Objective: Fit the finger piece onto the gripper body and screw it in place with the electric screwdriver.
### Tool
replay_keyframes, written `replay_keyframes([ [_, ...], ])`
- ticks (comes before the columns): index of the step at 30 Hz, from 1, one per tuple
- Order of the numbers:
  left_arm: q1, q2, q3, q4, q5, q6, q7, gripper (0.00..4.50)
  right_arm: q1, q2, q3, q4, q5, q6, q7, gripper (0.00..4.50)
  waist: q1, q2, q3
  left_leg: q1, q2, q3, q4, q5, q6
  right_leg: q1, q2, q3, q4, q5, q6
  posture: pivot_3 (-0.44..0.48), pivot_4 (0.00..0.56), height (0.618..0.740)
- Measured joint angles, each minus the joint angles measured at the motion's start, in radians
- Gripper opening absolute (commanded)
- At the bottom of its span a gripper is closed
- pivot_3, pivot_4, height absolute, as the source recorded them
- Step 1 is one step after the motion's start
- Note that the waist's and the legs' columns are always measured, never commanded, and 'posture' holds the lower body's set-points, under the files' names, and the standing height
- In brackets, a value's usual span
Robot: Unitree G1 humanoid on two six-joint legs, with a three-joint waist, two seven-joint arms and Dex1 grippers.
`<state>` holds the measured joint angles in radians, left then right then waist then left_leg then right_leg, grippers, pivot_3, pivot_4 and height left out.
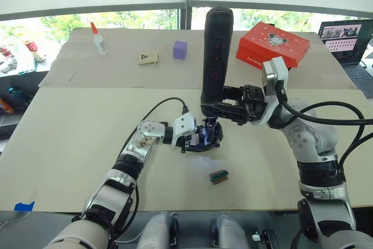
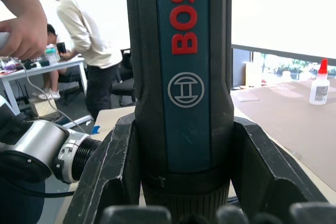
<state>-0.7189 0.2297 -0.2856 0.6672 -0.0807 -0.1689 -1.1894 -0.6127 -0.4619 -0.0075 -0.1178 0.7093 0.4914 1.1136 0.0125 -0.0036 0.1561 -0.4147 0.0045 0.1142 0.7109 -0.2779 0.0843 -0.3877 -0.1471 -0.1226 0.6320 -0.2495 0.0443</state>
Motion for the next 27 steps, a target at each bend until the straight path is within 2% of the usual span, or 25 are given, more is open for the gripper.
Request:
replay_keyframes([
  [27, 0.003, 0.004, 0.001, -0.001, -0.001, 0.000, 0.000, 2.30, 0.001, -0.015, 0.020, -0.025, -0.019, -0.032, 0.014, 1.94, -0.002, 0.000, 0.000, 0.000, 0.000, 0.000, 0.000, 0.000, 0.000, 0.000, 0.000, 0.000, 0.000, 0.000, 0.000, 0.000, 0.150, 0.740],
])
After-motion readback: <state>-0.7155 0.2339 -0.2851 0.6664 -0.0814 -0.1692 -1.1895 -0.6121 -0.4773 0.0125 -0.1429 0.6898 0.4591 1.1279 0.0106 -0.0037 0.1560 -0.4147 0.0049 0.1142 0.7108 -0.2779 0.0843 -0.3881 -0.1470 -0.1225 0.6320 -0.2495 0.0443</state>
